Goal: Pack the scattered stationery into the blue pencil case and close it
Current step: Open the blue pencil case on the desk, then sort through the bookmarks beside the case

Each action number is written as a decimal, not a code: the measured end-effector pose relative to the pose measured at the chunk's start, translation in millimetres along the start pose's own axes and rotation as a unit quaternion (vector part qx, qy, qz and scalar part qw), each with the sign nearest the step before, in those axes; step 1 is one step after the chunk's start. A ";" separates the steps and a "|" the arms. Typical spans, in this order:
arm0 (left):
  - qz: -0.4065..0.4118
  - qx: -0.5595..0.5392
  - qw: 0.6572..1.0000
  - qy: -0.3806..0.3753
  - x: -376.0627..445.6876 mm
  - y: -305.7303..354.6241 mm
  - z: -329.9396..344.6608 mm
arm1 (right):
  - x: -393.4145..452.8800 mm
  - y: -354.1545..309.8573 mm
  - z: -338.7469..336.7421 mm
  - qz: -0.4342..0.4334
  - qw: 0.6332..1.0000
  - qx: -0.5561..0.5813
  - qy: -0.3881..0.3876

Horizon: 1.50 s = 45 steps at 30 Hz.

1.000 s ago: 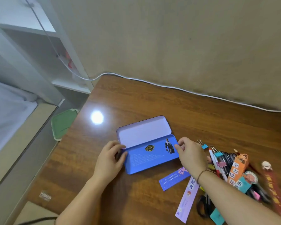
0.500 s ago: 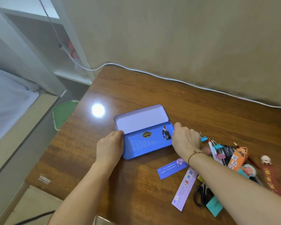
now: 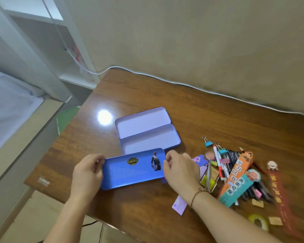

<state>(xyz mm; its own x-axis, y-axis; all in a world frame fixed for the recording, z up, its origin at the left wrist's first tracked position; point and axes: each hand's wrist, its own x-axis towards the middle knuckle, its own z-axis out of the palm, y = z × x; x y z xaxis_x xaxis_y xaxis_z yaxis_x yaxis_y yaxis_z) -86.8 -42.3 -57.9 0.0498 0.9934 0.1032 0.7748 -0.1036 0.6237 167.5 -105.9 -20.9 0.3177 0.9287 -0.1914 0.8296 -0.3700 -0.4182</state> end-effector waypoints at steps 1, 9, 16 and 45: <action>-0.008 0.013 1.000 -0.009 -6.2 -7.7 -2.4 | -4.2 -2.5 7.6 -0.005 1.000 -0.005 -0.018; -0.076 0.071 0.994 -0.014 -23.9 -35.1 1.1 | -0.1 -0.8 41.8 -0.046 0.994 -0.066 -0.068; -0.004 0.106 0.989 0.100 -28.4 -6.5 10.2 | -26.1 77.9 14.1 -0.112 0.982 -0.148 0.032; 0.174 0.244 0.940 -0.161 -28.0 168.6 181.6 | -87.9 229.2 -17.4 0.033 0.933 -0.096 0.346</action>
<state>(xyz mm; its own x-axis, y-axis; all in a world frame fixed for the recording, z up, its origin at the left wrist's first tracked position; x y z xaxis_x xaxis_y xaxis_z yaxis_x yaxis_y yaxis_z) 156.8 -78.7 -96.4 0.4822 0.8744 -0.0541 0.8689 -0.4694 0.1567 337.7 -271.9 -84.5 0.5366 0.7224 0.4360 0.8433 -0.4776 -0.2466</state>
